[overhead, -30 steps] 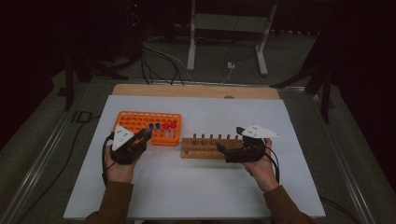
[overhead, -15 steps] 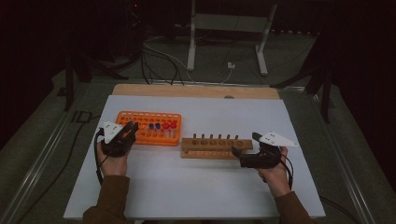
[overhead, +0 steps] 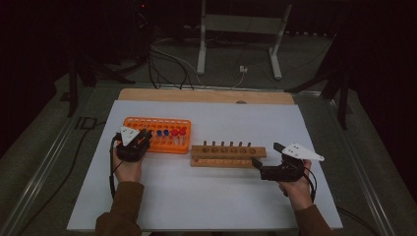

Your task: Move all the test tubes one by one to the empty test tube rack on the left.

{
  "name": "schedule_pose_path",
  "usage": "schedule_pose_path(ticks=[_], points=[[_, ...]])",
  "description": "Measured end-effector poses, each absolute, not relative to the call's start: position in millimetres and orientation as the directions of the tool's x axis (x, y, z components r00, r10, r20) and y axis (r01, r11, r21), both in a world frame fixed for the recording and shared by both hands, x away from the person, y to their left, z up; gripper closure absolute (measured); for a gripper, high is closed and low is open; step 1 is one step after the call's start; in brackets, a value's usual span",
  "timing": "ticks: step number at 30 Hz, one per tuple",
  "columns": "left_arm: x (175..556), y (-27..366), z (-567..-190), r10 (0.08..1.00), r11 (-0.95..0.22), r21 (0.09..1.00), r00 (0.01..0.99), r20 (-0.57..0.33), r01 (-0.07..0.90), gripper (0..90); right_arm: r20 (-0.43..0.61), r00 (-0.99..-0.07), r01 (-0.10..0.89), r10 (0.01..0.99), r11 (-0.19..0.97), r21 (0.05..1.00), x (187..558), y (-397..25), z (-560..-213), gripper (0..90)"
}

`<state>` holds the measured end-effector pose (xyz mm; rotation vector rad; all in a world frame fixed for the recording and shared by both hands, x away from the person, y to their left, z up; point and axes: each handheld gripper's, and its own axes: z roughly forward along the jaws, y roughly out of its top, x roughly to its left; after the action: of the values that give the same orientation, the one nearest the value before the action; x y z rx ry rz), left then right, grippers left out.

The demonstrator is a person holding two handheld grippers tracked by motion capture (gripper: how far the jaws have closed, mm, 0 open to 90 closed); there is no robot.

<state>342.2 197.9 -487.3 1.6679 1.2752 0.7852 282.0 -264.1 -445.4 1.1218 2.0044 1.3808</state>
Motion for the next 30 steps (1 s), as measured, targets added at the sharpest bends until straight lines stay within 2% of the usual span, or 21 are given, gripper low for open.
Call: schedule_pose_path(ticks=[11, 17, 22, 24, 30], points=[[344.2, 197.0, -500.1, 0.948, -0.187, 0.852, 0.316, 0.027, 0.489, 77.3, 0.064, -0.547, 0.364, 0.835, 0.168, 0.916, 274.8, -273.3, -450.3, 0.1], [344.7, 199.8, -499.4, 0.951, -0.147, 0.85, 0.31, -0.019, 0.505, 76.0, 0.059, -0.543, 0.355, 0.838, 0.165, 0.92, 273.3, -274.6, -449.9, 0.1], [341.0, 209.9, -499.2, 0.958, -0.092, 0.845, 0.279, -0.069, 0.527, 60.2, 0.058, -0.537, 0.349, 0.842, 0.159, 0.924, 271.7, -278.6, -450.7, 0.1], [337.0, 212.4, -497.4, 0.957, -0.088, 0.849, 0.28, -0.072, 0.52, 57.3, 0.059, -0.533, 0.345, 0.844, 0.153, 0.926, 270.9, -280.8, -451.1, 0.1], [313.6, 220.8, -480.0, 0.935, -0.017, 0.893, 0.324, -0.145, 0.451, 39.5, 0.055, -0.533, 0.327, 0.844, 0.146, 0.934, 267.0, -286.7, -452.3, 0.1]])
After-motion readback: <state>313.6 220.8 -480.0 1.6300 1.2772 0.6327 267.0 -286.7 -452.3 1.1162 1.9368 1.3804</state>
